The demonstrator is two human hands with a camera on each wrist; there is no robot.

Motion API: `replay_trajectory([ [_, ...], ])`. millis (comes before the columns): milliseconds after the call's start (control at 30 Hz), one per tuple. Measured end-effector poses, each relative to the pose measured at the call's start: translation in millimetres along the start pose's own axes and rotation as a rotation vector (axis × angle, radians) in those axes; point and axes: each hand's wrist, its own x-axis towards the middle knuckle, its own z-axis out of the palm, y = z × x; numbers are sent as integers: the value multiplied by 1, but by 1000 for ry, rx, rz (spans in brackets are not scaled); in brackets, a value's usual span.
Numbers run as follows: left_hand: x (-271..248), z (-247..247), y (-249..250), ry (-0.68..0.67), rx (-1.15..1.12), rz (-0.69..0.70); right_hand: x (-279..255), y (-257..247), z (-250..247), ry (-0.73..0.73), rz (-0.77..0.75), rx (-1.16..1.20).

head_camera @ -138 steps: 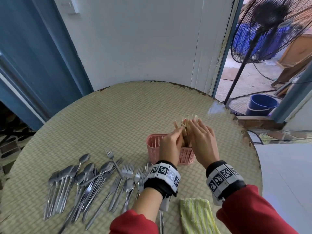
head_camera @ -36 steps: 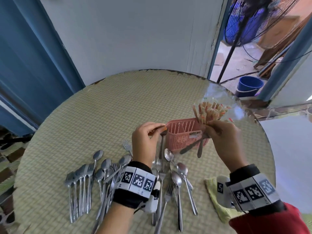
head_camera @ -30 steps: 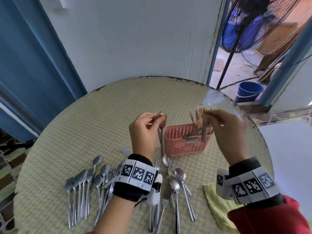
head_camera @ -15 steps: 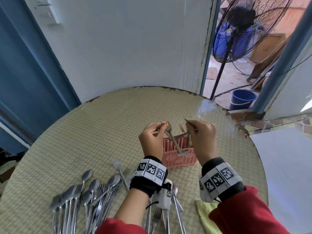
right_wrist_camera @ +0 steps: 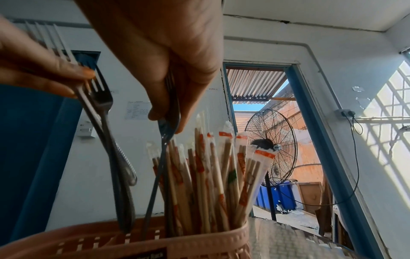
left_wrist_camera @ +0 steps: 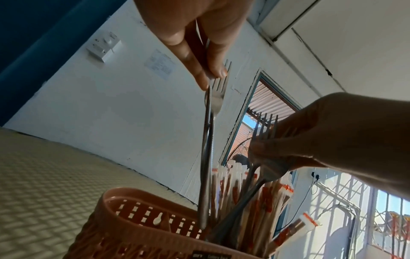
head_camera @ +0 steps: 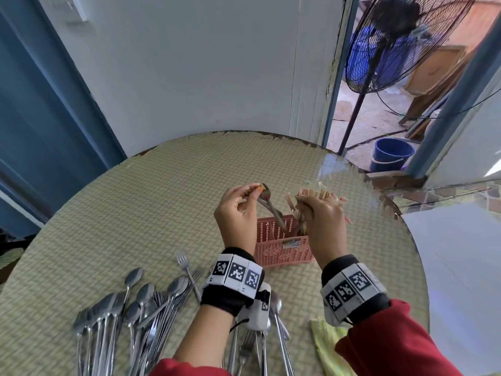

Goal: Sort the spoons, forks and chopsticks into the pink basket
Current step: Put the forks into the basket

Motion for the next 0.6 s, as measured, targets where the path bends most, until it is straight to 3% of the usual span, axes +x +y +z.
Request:
replay_trajectory([
  [267,-14,7,-22,-346,103,-145,-5,-6,-5,-82,-21,-89],
  [367,-16,6,-26,-376,132,-170,-2,-3,-6,-172,42,-109],
  [500,-14,4,-23,-389,114,-172,-2,-5,-8,-187,57,-38],
  [600,-13,6,-21,-495,133,-229,-2,-12,-8,-216,26,-17],
])
